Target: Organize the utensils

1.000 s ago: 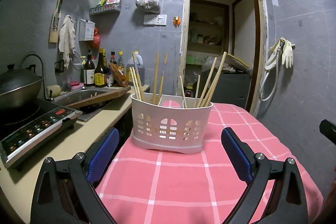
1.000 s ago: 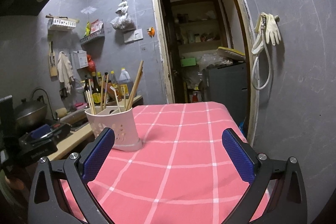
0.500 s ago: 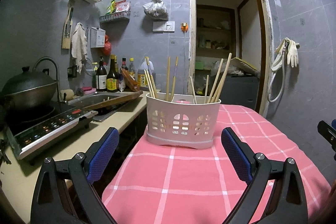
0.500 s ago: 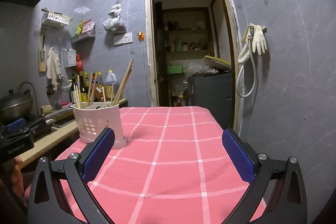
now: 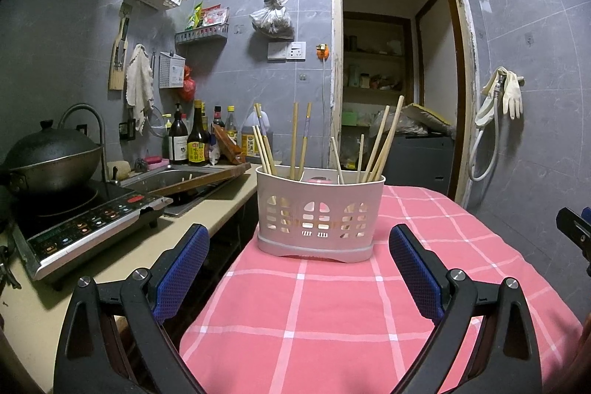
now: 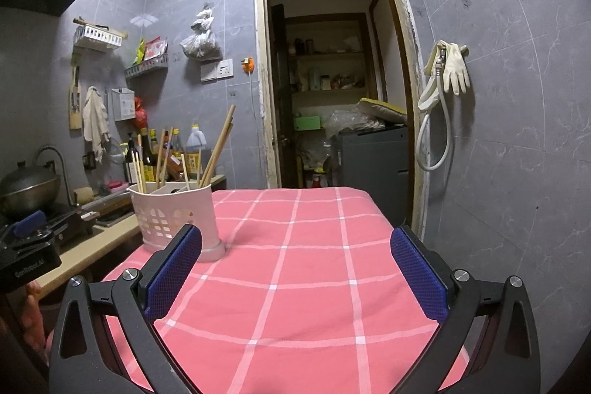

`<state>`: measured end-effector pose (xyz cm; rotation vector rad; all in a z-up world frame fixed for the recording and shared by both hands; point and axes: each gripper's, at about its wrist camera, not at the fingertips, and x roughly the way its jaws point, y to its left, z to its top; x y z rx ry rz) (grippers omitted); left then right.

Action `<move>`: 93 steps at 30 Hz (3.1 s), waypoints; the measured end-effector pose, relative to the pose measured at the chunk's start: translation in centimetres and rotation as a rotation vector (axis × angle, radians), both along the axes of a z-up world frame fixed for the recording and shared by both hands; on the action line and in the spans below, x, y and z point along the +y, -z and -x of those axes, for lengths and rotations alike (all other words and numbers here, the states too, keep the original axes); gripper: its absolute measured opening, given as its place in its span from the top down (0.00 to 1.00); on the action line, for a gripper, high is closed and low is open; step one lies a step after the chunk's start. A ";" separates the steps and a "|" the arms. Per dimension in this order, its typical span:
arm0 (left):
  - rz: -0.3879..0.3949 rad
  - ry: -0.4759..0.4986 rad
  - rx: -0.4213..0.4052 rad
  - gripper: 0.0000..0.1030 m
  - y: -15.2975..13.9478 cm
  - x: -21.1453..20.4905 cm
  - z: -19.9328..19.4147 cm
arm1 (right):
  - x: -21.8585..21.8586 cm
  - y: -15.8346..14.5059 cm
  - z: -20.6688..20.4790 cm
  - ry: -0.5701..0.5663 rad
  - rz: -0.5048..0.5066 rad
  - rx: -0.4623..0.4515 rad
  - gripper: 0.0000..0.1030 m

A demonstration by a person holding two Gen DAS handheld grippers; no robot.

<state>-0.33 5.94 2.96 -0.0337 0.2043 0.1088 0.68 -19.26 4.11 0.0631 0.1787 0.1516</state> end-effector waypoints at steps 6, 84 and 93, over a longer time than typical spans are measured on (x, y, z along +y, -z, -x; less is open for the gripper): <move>0.000 -0.001 0.001 0.07 0.0 0.0 0.0 | 0.0 0.0 0.0 0.001 0.000 0.000 0.00; 0.001 -0.007 0.006 0.07 -0.1 -1.0 -0.1 | 0.3 0.2 0.1 0.002 -0.002 -0.001 0.00; -0.002 -0.008 0.007 0.07 -0.1 -1.0 0.0 | 0.3 0.2 0.2 0.002 -0.003 0.000 0.00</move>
